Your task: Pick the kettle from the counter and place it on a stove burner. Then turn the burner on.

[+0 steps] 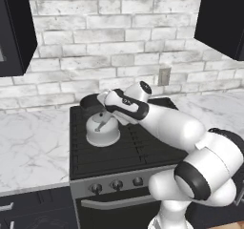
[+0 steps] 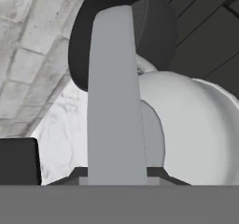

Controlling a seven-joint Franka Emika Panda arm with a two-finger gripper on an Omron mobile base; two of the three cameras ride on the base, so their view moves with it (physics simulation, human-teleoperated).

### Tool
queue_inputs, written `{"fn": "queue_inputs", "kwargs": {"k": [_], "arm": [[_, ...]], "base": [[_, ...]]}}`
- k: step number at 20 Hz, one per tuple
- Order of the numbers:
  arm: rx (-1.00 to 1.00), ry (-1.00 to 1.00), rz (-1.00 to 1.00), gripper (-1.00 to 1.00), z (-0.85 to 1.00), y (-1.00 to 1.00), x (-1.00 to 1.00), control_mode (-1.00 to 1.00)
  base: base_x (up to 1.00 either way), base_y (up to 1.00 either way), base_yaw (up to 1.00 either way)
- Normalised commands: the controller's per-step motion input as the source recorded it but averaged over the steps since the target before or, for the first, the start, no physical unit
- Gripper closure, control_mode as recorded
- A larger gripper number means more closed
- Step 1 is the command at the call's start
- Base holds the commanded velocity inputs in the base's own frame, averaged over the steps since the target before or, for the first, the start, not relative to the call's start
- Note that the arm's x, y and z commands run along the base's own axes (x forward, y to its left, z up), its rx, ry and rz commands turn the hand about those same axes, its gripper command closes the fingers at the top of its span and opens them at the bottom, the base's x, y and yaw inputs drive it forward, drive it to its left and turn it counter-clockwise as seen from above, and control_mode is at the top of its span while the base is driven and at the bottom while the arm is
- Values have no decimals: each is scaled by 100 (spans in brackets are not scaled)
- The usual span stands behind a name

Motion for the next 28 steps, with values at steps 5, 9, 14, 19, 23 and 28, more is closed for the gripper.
{"fn": "queue_inputs", "kwargs": {"k": [5, 9, 14, 19, 23, 28], "arm": [[6, 0, 0, 100, -33, 0, 7, -100], [16, 0, 0, 100, -26, 0, 0, -100], [16, 0, 0, 100, -17, -2, 0, -100], [1, 0, 0, 100, 0, 0, 0, -100], [0, 4, 0, 100, -22, 0, 0, -100], [0, 7, 0, 100, -35, 0, 0, -100]], "base": [[0, 0, 0], [0, 0, 0], [0, 0, 0], [0, 0, 0], [0, 0, 0], [0, 0, 0]]}}
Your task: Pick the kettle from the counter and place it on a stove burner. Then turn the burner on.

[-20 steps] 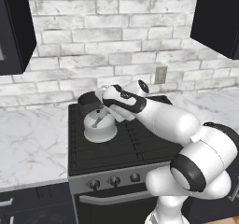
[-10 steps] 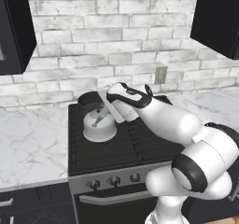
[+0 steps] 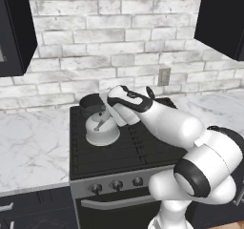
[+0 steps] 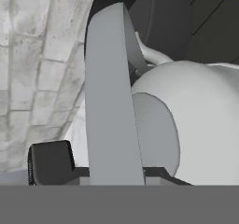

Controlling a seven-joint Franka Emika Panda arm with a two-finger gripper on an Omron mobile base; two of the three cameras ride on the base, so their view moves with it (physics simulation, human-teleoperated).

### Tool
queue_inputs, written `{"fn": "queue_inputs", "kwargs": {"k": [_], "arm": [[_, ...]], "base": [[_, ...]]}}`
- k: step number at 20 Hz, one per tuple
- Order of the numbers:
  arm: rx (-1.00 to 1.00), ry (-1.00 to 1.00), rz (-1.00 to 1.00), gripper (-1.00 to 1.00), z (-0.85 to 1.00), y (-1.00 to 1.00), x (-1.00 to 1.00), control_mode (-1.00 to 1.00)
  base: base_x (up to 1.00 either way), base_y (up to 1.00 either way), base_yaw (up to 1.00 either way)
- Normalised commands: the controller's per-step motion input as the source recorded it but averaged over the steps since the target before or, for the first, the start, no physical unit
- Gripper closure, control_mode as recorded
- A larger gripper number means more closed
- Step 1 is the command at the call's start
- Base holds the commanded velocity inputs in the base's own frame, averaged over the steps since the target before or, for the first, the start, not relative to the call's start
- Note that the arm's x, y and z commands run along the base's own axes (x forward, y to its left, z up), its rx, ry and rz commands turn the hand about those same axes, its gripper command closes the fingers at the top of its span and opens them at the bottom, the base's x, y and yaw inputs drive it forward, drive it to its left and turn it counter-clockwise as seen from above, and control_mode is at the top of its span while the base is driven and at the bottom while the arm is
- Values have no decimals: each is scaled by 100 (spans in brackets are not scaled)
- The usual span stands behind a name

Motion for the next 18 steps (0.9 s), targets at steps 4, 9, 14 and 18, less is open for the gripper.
{"fn": "queue_inputs", "kwargs": {"k": [4, 9, 14, 18], "arm": [[2, 8, 0, 100, -46, 0, -1, -100], [8, 2, 0, 100, -47, -5, -9, -100], [3, 0, 0, 100, -4, 0, 0, -100], [0, 0, 0, 100, 0, 0, 0, -100]], "base": [[0, 0, 0], [0, 0, 0], [0, 0, 0], [0, 0, 0]]}}
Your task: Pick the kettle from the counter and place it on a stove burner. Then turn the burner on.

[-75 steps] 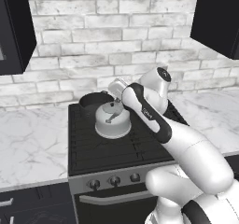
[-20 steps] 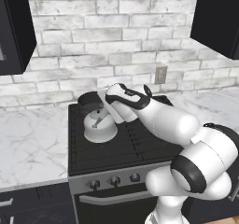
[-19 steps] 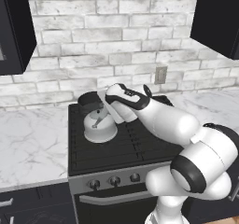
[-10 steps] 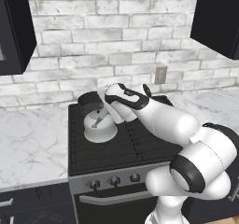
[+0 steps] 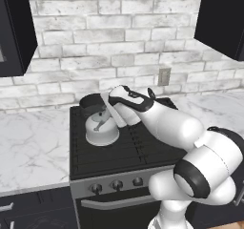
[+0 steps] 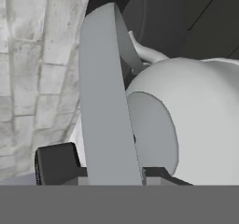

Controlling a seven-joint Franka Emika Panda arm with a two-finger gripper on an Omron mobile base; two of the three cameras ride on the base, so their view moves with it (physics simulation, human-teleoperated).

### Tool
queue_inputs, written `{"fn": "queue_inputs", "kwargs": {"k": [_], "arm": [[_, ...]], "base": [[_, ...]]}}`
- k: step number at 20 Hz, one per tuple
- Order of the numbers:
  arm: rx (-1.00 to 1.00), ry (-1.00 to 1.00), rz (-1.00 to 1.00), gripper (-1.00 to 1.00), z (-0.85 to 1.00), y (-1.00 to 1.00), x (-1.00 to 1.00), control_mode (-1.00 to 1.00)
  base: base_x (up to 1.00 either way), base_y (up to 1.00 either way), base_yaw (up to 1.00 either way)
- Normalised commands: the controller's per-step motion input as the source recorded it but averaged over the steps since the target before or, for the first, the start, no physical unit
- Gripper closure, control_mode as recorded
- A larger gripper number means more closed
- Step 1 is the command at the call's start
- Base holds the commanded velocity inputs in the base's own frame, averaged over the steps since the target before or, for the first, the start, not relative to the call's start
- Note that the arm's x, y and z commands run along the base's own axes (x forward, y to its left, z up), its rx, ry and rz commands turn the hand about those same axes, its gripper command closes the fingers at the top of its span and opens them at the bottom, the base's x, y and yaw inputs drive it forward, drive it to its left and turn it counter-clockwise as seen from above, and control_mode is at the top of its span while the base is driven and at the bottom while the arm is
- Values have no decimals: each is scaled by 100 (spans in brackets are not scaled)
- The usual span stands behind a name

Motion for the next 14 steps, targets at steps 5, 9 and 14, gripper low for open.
{"fn": "queue_inputs", "kwargs": {"k": [5, 9, 14], "arm": [[0, 0, 0, 100, 0, 0, -6, -100], [0, 0, -1, 100, -1, -10, -23, -100], [0, 0, 0, 100, 0, -3, -2, -100]], "base": [[0, 0, 0], [0, 0, 0], [0, 0, 0]]}}
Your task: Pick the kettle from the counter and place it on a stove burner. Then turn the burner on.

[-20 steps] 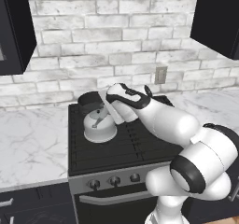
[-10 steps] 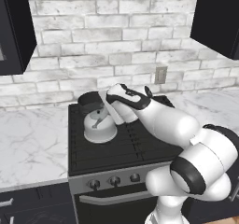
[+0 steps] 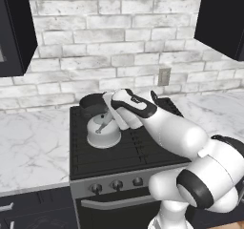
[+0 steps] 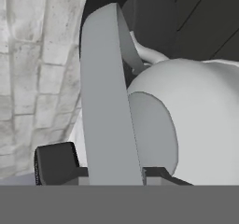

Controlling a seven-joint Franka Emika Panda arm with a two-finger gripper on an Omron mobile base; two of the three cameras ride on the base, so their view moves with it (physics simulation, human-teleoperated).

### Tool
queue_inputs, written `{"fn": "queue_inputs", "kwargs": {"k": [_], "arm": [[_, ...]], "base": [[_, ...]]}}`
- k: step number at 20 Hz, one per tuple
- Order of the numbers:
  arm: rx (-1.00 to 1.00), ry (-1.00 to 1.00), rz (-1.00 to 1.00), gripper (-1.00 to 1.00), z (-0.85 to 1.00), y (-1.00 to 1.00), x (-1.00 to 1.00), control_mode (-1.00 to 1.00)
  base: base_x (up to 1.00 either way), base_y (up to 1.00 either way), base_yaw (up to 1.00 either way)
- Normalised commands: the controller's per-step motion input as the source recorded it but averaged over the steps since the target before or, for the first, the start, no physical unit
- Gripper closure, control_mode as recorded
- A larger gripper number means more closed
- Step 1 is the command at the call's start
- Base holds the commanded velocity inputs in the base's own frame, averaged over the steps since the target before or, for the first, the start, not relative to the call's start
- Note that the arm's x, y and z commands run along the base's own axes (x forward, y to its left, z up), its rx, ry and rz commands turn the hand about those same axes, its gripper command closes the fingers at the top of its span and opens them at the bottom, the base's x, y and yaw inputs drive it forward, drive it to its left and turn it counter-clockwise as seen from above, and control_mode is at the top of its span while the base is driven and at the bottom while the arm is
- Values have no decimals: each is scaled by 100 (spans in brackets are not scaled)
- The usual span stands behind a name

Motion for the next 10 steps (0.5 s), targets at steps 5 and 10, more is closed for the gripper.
{"fn": "queue_inputs", "kwargs": {"k": [5, 10], "arm": [[0, 0, 0, -100, 0, 0, 0, -100], [0, 0, 0, -100, 0, 0, 0, -100]], "base": [[0, 0, 0], [0, 0, 0]]}}
